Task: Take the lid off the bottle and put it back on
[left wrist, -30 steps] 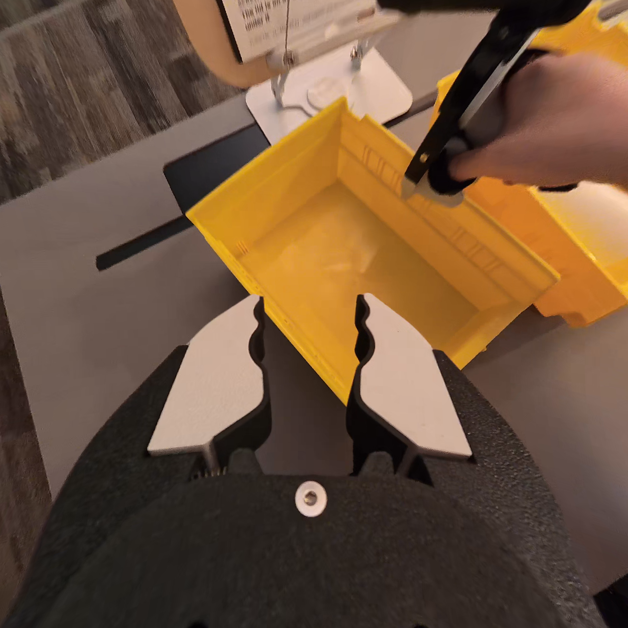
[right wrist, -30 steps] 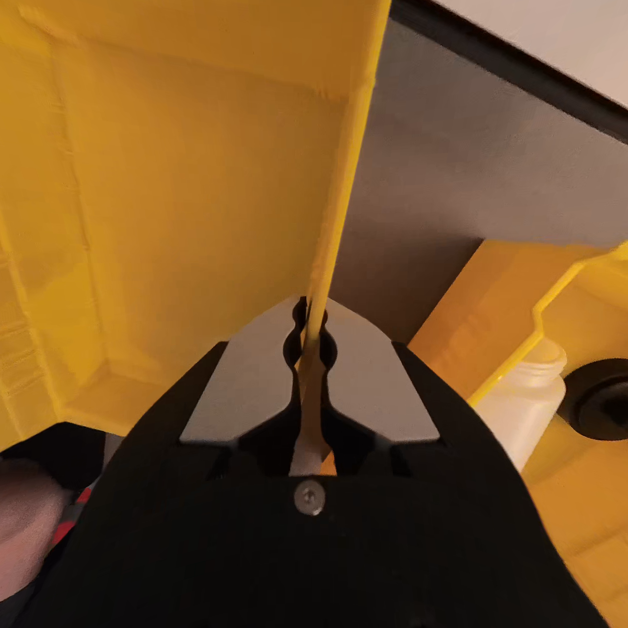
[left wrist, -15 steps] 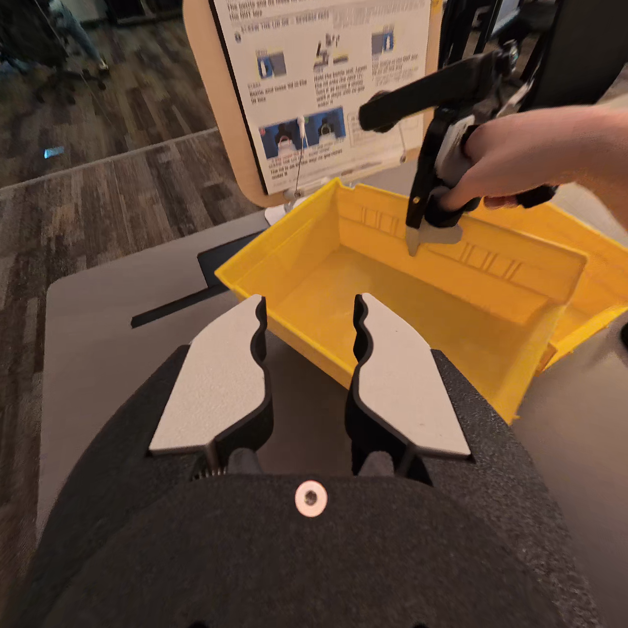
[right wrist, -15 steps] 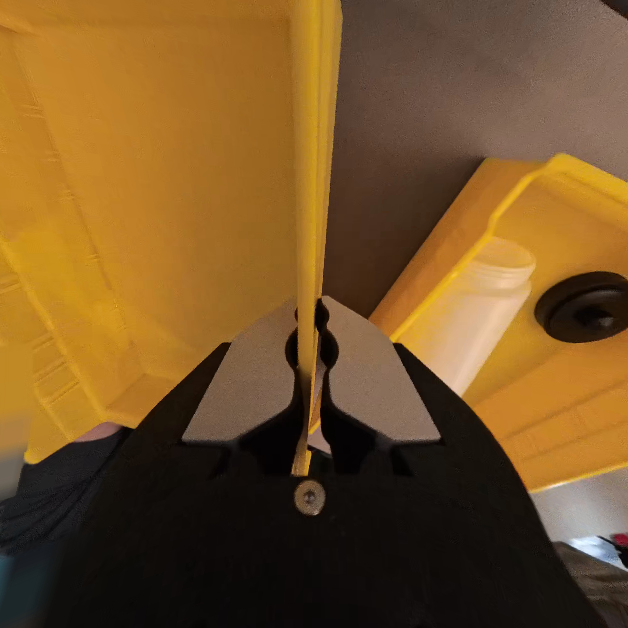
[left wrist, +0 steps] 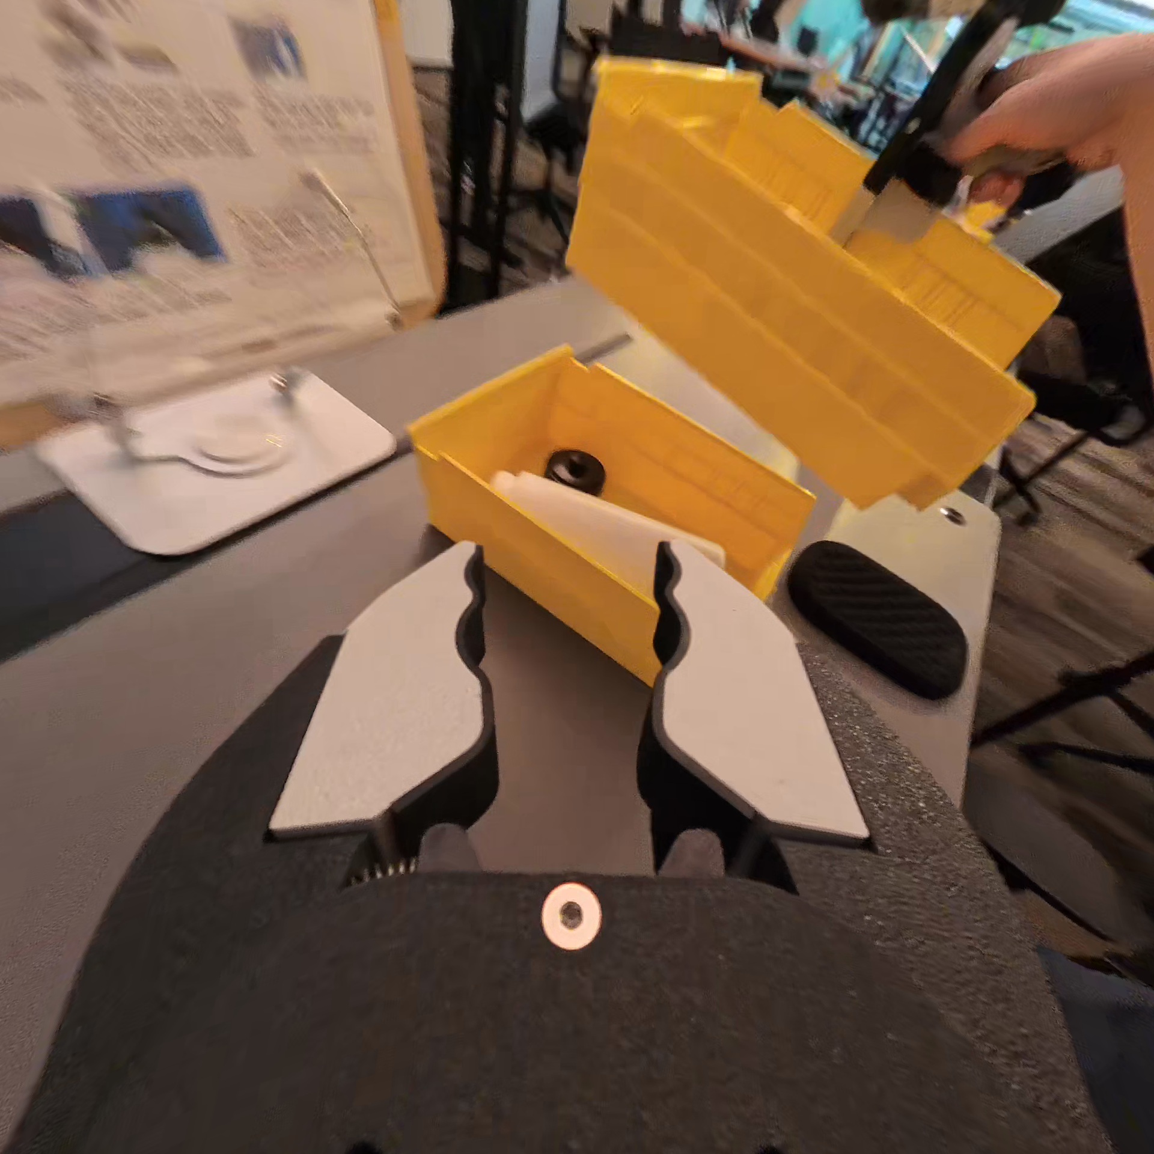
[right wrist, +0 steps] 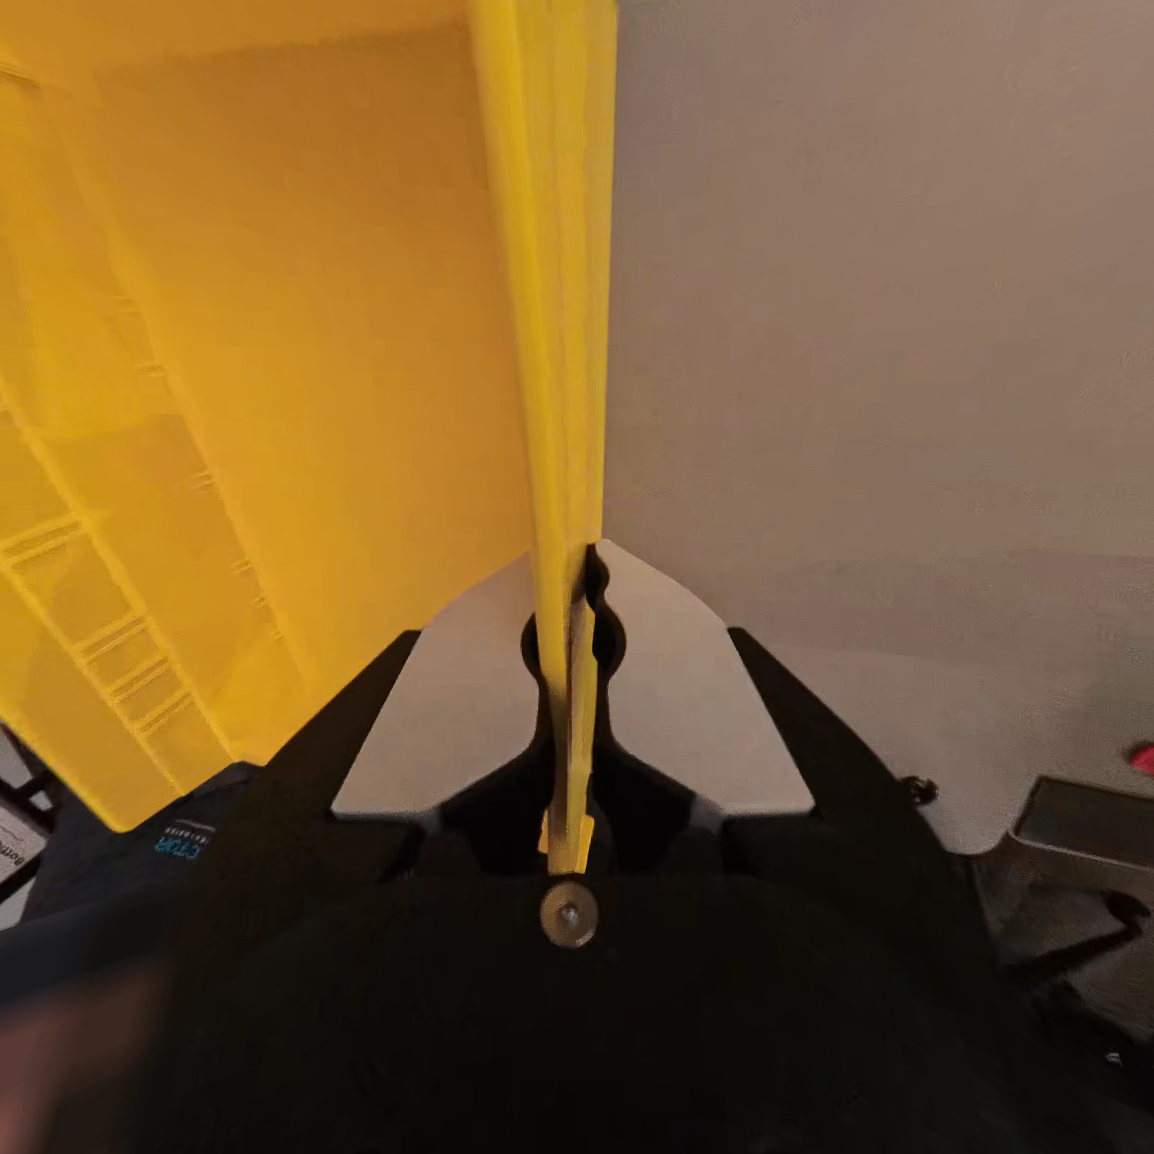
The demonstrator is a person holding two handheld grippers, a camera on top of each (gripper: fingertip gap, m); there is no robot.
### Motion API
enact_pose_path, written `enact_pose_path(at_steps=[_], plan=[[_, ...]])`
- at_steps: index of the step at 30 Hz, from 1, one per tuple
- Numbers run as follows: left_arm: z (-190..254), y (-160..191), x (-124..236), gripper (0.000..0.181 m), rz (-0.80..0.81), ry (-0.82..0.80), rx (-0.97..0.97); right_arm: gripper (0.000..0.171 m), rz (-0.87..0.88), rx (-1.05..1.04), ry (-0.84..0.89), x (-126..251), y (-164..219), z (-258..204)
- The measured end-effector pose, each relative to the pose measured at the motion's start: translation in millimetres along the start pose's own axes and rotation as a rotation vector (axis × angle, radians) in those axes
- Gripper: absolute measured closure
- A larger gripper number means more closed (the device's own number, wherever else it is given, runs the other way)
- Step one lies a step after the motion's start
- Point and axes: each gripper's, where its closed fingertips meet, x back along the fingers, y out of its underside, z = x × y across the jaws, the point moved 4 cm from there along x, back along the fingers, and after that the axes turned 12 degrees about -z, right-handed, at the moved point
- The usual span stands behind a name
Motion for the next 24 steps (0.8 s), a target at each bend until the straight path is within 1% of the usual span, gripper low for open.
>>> enact_pose_path(at_steps=[2, 4, 6, 7, 9, 10, 11, 13, 14, 18, 21, 24], plan=[[8.2, 15.8, -44.9, 0.121, -0.120, 0.076, 0.022, 0.164, 0.017, -0.088, 0.003, 1.1, 25.3, 57.6], [15.9, 34.5, -87.8, 0.114, -0.228, 0.104, 0.024, 0.164, 0.023, -0.159, -0.004, -2.6, 48.8, 104.6], [13.6, 51.2, -125.6, 0.120, -0.319, 0.059, -0.001, 0.164, 0.021, -0.201, -0.016, -12.9, 67.0, 140.6], [11.2, 53.4, -140.9, 0.120, -0.343, 0.047, 0.004, 0.164, 0.016, -0.215, -0.025, -20.0, 73.6, 155.3], [10.3, 44.8, -162.3, 0.120, -0.354, 0.074, 0.068, 0.164, -0.003, -0.237, -0.042, -36.0, 82.4, 179.1], [10.0, 39.8, -170.3, 0.120, -0.383, 0.078, 0.097, 0.163, -0.013, -0.246, -0.048, -44.3, 84.3, 188.8], [7.7, 38.4, -178.4, 0.119, -0.454, 0.059, 0.110, 0.163, -0.023, -0.252, -0.052, -52.8, 84.9, 196.7], [-0.5, 43.1, -193.7, 0.116, -0.656, -0.005, 0.118, 0.162, -0.036, -0.251, -0.061, -69.4, 81.3, 206.8], [-2.8, 44.7, -199.2, 0.111, -0.749, -0.004, 0.145, 0.162, -0.041, -0.247, -0.065, -78.0, 77.5, 209.0], [-3.8, 51.8, -209.1, 0.130, -1.026, 0.088, 0.324, 0.160, -0.069, -0.217, -0.093, -107.2, 56.1, 200.2], [-9.6, 51.7, -209.1, 0.150, -1.114, 0.112, 0.454, 0.159, -0.073, -0.189, -0.105, -121.7, 34.3, 180.7], [-22.9, 51.3, -199.7, 0.162, -1.123, 0.104, 0.529, 0.162, -0.079, -0.165, -0.066, -134.2, 13.8, 159.6]])
